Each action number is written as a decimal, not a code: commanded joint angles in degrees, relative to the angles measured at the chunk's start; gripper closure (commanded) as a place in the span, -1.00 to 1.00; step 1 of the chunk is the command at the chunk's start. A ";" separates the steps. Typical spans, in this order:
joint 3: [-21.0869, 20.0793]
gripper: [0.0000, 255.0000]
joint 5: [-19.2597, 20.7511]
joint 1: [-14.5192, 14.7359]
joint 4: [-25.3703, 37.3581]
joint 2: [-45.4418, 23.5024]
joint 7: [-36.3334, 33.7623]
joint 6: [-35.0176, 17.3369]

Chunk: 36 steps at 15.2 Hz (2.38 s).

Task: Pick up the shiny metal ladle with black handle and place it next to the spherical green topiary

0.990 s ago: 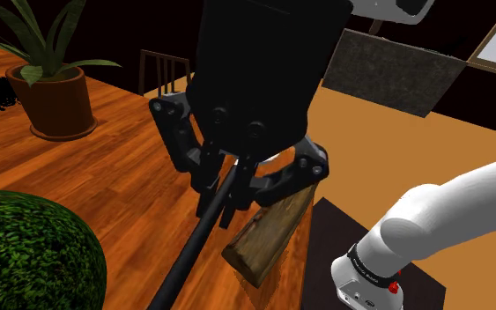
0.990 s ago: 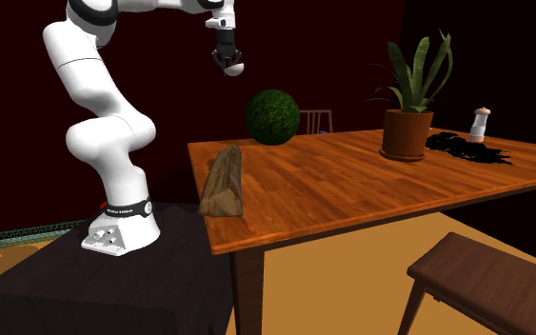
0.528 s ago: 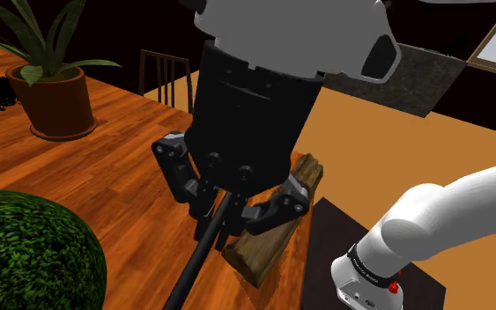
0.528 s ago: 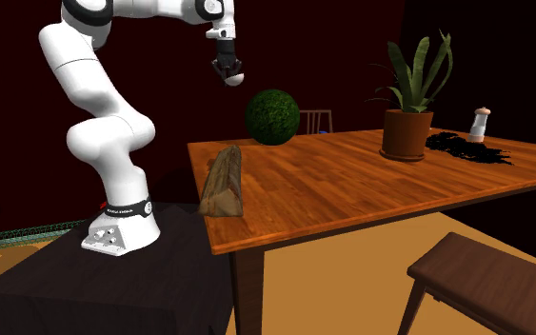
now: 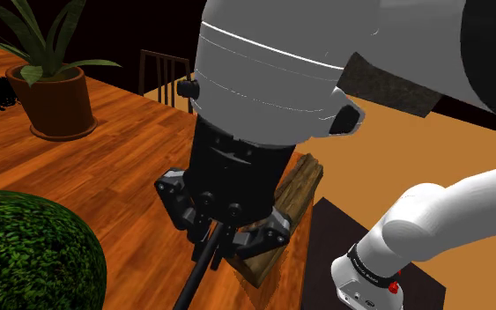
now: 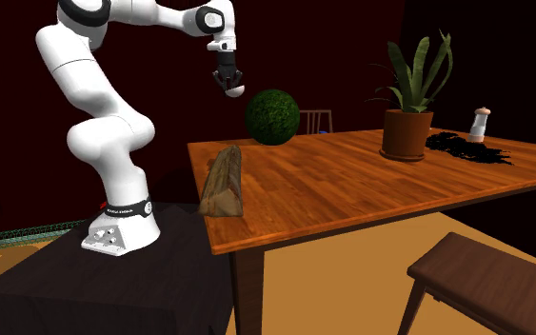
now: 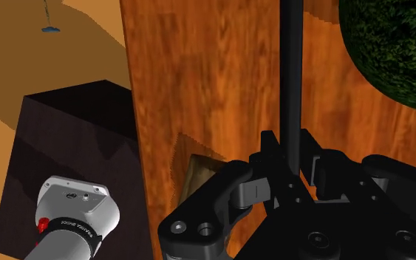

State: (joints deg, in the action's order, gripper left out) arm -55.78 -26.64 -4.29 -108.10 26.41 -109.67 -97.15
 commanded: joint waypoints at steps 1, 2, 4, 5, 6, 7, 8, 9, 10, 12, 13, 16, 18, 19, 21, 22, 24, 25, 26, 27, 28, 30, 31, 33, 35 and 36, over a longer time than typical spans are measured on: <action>-0.28 1.00 -0.37 0.19 -1.64 0.29 0.32 -1.45; -0.41 1.00 -0.55 0.28 -2.46 0.42 0.49 -2.16; -0.72 1.00 -0.91 0.45 -4.04 0.65 0.80 -3.57; -0.90 1.00 -1.08 0.52 -4.82 0.74 0.95 -4.28; -1.09 1.00 -1.25 0.58 -5.58 0.81 1.09 -5.00; -1.30 1.00 -1.42 0.63 -6.33 0.87 1.23 -5.71; -1.52 1.00 -1.58 0.68 -7.07 0.91 1.37 -6.44; -1.76 1.00 -1.74 0.71 -7.79 0.94 1.50 -7.16; -2.00 1.00 -1.90 0.74 -8.51 0.95 1.62 -7.89; -2.54 1.00 -2.19 0.76 -9.90 0.93 1.85 -9.36; -2.83 1.00 -2.34 0.76 -10.58 0.90 1.96 -10.10; -3.80 1.00 -2.74 0.68 -12.54 0.70 2.25 -12.34; -4.51 1.00 -2.99 0.57 -13.80 0.49 2.42 -13.86; -4.89 1.00 -3.10 0.50 -14.41 0.36 2.50 -14.63; -5.70 1.00 -3.31 0.32 -15.59 0.05 2.63 -16.19; -6.13 1.00 -3.40 0.20 -16.17 -0.13 2.69 -16.97; -7.04 1.00 -3.57 -0.07 -17.29 -0.55 2.79 -18.56; -7.52 1.00 -3.63 -0.24 -17.84 -0.78 2.83 -19.37; -8.02 1.00 -3.70 -0.42 -18.37 -1.03 2.87 -20.18; -8.54 1.00 -3.74 -0.62 -18.89 -1.30 2.89 -21.00; -9.08 1.00 -3.78 -0.84 -19.41 -1.60 2.91 -21.83; -10.24 1.00 -3.82 -1.35 -20.40 -2.23 2.92 -23.51; -10.85 1.00 -3.83 -1.65 -20.88 -2.58 2.91 -24.36; -12.16 1.00 -3.78 -2.32 -21.81 -3.33 2.86 -26.09; -13.59 1.00 -3.66 -3.12 -22.70 -4.18 2.76 -27.85; -14.36 1.00 -3.57 -3.58 -23.13 -4.63 2.69 -28.75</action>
State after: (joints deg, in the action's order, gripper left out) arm -69.76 -30.10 -7.78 -130.67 21.94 -107.03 -125.15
